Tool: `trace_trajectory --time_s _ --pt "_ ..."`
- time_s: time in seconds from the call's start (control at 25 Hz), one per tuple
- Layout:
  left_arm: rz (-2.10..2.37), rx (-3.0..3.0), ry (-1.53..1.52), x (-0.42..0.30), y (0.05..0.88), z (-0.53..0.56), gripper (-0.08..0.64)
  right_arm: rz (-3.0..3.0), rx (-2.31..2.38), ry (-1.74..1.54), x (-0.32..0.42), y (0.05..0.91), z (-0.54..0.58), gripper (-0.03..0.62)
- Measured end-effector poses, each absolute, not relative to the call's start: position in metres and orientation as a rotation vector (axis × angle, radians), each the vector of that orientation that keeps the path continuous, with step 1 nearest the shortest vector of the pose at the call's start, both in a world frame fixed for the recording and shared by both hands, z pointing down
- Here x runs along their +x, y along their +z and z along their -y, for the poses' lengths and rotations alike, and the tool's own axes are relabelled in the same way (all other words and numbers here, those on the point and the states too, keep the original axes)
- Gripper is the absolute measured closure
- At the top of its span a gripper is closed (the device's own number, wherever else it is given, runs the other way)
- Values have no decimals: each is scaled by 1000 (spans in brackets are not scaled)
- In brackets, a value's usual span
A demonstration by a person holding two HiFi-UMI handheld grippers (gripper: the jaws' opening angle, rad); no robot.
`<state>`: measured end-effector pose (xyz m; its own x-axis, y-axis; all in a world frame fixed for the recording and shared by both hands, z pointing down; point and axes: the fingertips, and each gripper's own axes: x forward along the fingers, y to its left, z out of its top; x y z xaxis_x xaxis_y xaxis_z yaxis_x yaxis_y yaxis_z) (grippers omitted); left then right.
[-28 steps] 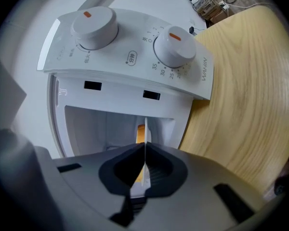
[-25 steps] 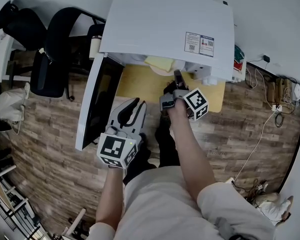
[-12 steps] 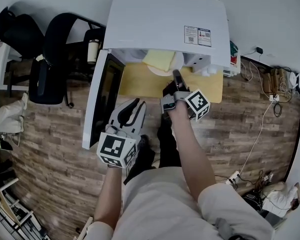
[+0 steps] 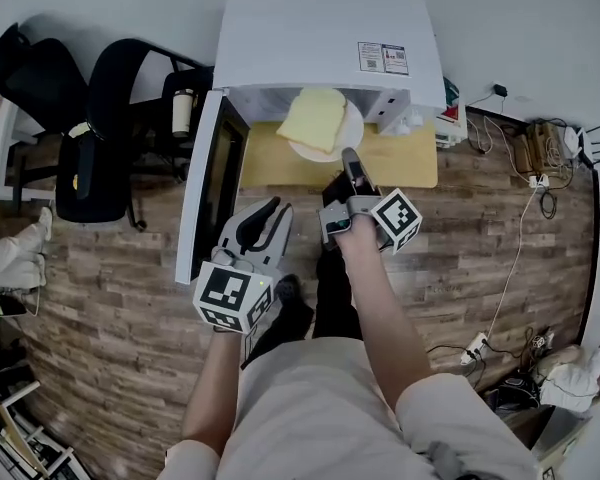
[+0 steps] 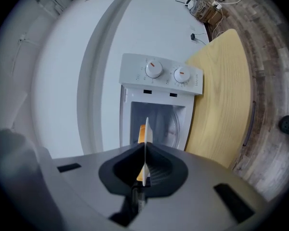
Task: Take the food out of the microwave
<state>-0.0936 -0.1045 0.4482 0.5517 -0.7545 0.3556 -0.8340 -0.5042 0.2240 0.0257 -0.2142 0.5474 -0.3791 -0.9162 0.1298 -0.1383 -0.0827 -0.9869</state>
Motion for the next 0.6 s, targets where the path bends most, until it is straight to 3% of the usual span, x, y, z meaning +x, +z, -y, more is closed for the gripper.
trace_trajectory --time_s 0.6 --pt "1233 2487 258 -96 428 48 494 -1503 -1125 -1473 32 476 114 584"
